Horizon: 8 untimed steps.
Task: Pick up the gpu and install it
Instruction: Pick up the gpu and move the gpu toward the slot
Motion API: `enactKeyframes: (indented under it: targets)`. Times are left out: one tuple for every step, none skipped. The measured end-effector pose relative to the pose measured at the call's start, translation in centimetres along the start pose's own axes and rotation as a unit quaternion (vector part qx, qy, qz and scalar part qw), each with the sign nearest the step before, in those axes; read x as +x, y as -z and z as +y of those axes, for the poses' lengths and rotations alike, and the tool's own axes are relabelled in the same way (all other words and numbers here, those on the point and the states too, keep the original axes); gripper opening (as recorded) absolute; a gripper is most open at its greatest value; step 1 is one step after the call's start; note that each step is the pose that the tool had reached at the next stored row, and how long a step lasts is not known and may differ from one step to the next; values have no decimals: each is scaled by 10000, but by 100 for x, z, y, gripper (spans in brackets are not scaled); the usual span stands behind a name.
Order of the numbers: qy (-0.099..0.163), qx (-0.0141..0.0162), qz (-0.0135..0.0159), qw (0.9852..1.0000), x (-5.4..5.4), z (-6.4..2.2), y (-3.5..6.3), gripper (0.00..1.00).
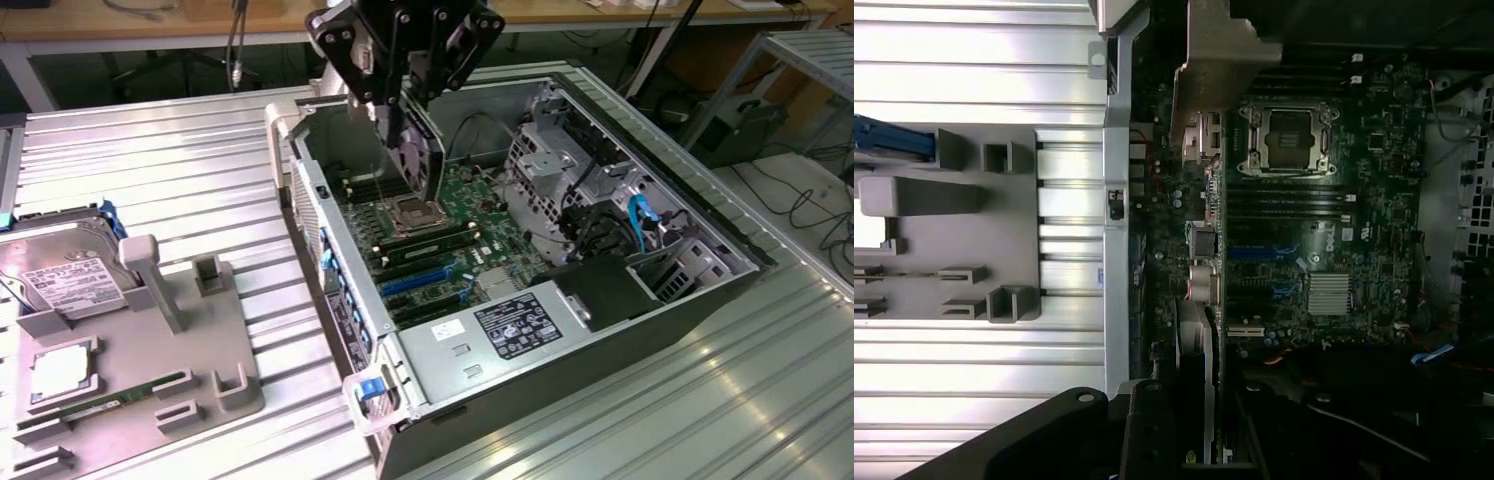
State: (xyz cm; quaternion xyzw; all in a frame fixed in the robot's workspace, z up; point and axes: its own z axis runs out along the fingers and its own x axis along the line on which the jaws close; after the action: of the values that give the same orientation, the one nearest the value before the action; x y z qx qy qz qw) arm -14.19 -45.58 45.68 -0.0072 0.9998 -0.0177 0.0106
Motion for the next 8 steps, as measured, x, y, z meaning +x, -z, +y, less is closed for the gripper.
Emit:
enactKeyframes:
  targets:
    - [0, 0, 0, 10000, -19, 0, 0, 27]
    - [0, 0, 0, 10000, -65, -1, -2, 27]
    - [0, 0, 0, 10000, -121, -2, -3, 27]
    - [0, 0, 0, 10000, -158, -2, -4, 27]
    - [0, 0, 0, 10000, -189, -3, -4, 27]
    - [0, 0, 0, 10000, -209, -3, -5, 27]
    - [0, 0, 0, 10000, -233, -3, -5, 27]
    - [0, 0, 0, 10000, -256, -4, -6, 27]
